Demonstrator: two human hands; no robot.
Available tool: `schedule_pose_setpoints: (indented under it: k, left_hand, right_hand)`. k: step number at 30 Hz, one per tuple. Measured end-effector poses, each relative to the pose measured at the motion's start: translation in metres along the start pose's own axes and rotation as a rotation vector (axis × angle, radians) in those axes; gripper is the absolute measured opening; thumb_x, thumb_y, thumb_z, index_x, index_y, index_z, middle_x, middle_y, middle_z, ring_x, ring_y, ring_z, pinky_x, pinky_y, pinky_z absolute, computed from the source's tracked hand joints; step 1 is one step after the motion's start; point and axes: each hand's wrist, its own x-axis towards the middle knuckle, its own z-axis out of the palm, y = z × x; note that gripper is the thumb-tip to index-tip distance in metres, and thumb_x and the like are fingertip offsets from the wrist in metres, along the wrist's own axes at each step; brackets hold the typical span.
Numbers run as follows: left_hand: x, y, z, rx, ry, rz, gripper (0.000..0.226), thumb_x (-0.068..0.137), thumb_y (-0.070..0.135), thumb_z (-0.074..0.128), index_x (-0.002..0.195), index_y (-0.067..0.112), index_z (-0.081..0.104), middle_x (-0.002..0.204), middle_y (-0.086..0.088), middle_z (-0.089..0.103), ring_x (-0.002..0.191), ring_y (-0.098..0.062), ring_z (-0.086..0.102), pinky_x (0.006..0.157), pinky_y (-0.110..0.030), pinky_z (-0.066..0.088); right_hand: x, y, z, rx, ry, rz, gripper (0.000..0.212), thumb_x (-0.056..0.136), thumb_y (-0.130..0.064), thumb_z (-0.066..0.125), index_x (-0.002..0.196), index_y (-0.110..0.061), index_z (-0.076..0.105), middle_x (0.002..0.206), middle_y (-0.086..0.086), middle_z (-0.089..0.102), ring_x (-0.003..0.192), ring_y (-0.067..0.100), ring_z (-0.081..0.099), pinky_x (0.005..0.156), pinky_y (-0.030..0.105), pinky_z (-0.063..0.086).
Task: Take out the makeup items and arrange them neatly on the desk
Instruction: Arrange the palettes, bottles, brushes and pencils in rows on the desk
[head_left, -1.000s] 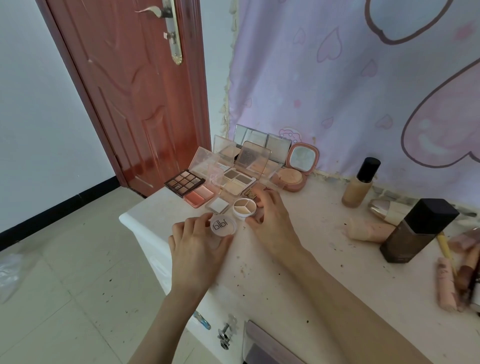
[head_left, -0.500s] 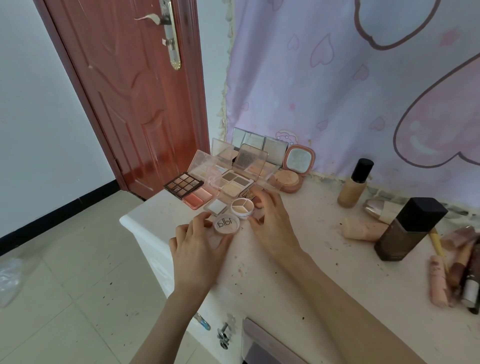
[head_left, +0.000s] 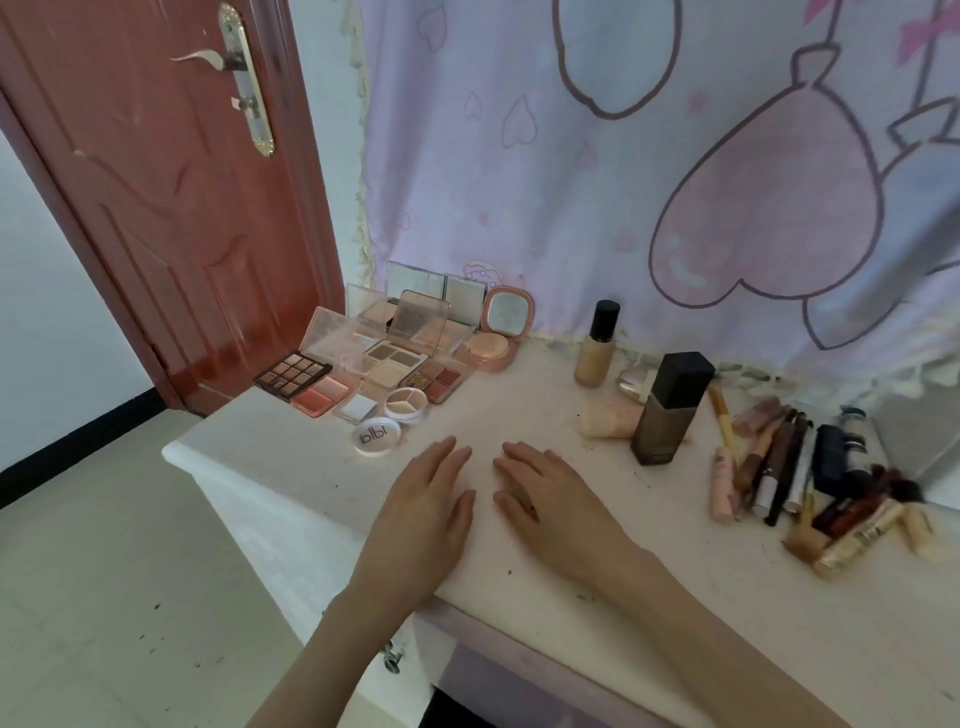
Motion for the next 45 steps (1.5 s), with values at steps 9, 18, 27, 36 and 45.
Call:
schedule_pose_setpoints:
  k: [9, 18, 27, 36, 45]
  left_hand:
    - [0.039, 0.039, 0.041, 0.328, -0.376, 0.105, 0.056, 0.099, 0.041, 0.012, 0.148, 0.019, -0.003, 0.157, 0.001, -0.010, 0.143, -0.014, -0.012, 0.115, -0.040, -0.010]
    - [0.094, 0.068, 0.072, -0.334, 0.047, -0.070, 0.043, 0.098, 0.018, 0.035, 0.141, 0.010, 0.033, 0.142, -0.007, 0.039, 0.132, -0.017, 0.032, 0.103, -0.015, 0.016]
    - [0.140, 0.113, 0.035, -0.911, 0.053, 0.145, 0.029, 0.092, 0.043, 0.035, 0.119, 0.039, 0.045, 0.117, 0.017, 0.058, 0.109, 0.005, 0.052, 0.087, -0.008, 0.040]
    - [0.141, 0.113, 0.051, -0.914, -0.049, 0.080, 0.026, 0.077, 0.039, 0.058, 0.102, 0.042, 0.062, 0.092, 0.024, 0.065, 0.082, -0.003, 0.056, 0.079, -0.027, 0.049]
    - [0.134, 0.110, 0.052, -0.960, -0.067, 0.106, 0.021, 0.076, 0.044, 0.058, 0.095, 0.041, 0.066, 0.091, -0.001, 0.068, 0.091, -0.030, 0.060, 0.082, -0.053, 0.050]
  right_hand:
    - [-0.061, 0.042, -0.064, 0.243, 0.508, 0.375, 0.012, 0.087, -0.016, 0.062, 0.099, -0.013, 0.063, 0.097, 0.001, 0.063, 0.084, 0.011, 0.058, 0.079, 0.017, 0.044]
    - [-0.024, 0.079, -0.073, -0.070, 0.430, 0.611, 0.069, 0.078, -0.062, 0.058, 0.125, -0.011, 0.050, 0.129, 0.006, 0.052, 0.129, 0.024, 0.022, 0.099, 0.030, 0.011]
    - [-0.024, 0.083, -0.076, 0.460, 0.668, 0.405, 0.027, 0.073, -0.052, 0.057, 0.088, -0.030, 0.051, 0.070, -0.015, 0.049, 0.071, 0.003, 0.049, 0.066, 0.006, 0.038]
    - [-0.022, 0.079, -0.079, 0.680, 0.449, 0.492, 0.034, 0.066, -0.059, 0.064, 0.088, -0.039, 0.048, 0.073, -0.021, 0.061, 0.055, 0.000, 0.059, 0.046, 0.012, 0.043]
    - [-0.022, 0.066, -0.080, 1.223, 0.283, 0.473, 0.028, 0.087, -0.037, 0.051, 0.103, -0.014, 0.052, 0.070, 0.005, 0.064, 0.054, 0.018, 0.060, 0.053, 0.028, 0.050]
